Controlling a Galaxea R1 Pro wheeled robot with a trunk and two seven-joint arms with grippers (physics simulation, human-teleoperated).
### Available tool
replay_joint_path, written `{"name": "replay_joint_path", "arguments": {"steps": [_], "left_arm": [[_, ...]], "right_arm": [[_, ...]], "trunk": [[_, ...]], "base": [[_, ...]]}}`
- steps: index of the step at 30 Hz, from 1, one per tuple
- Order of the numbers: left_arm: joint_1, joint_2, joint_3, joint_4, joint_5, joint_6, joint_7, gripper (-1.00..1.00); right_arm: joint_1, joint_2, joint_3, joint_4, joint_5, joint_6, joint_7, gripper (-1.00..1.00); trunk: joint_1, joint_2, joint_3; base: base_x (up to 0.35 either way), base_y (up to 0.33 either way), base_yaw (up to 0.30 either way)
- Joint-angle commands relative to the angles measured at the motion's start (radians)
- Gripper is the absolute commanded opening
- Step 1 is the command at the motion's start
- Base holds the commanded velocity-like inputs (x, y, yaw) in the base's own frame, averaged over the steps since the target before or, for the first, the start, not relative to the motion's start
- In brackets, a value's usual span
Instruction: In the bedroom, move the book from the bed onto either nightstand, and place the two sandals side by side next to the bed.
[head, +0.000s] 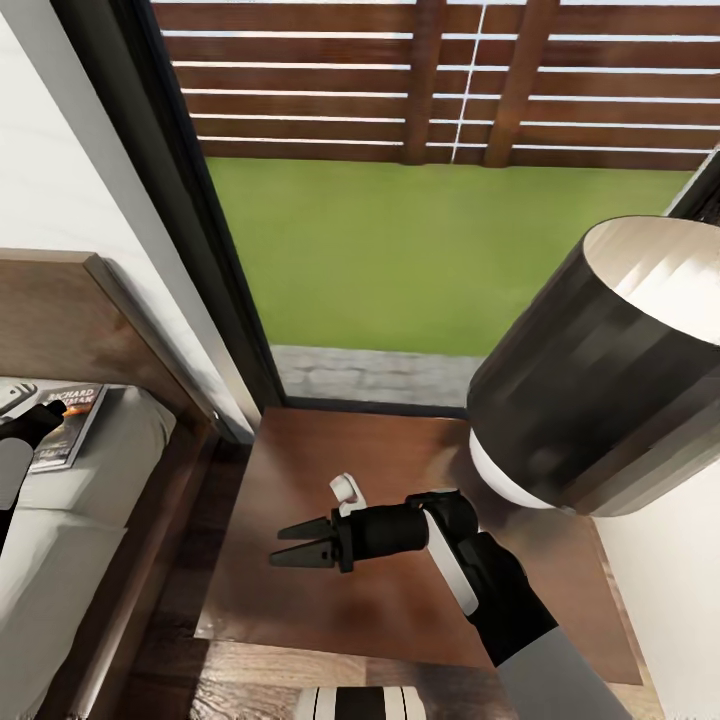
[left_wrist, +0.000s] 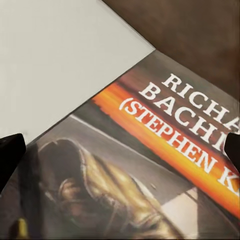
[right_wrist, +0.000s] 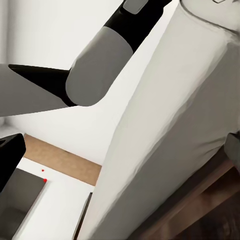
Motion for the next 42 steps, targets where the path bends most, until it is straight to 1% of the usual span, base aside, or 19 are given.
{"name": "replay_joint_path", "arguments": {"steps": [1,13,17,25,32,42], "left_arm": [[0.0,0.0,0.0,0.052,0.016,0.004,0.007,1.0],[0.0,0.0,0.0,0.052,0.016,0.004,0.007,1.0],[0.0,0.0,0.0,0.052,0.016,0.004,0.007,1.0],[0.0,0.0,0.0,0.052,0.016,0.004,0.007,1.0],[0.0,0.0,0.0,0.052,0.016,0.004,0.007,1.0],[0.0,0.0,0.0,0.054,0.017,0.004,0.007,1.0]], "right_arm": [[-0.001,0.0,0.001,0.0,-0.005,0.007,0.0,1.0],[0.0,0.0,0.001,0.001,-0.005,0.007,0.0,1.0],[0.0,0.0,0.012,0.001,-0.005,0.007,0.0,1.0],[0.0,0.0,0.014,0.001,-0.005,0.007,0.0,1.0],[0.0,0.0,0.014,0.001,-0.005,0.007,0.0,1.0],[0.0,0.0,0.014,0.001,-0.005,0.007,0.0,1.0]], "trunk": [[0.0,0.0,-0.001],[0.0,0.0,-0.001],[0.0,0.0,-0.001],[0.0,0.0,-0.001],[0.0,0.0,0.002],[0.0,0.0,0.003]], "base": [[-0.071,-0.066,0.0],[-0.01,-0.01,0.0],[0.0,0.0,0.0],[0.0,0.0,0.0],[0.0,0.0,-0.112],[0.0,0.0,-0.01]]}}
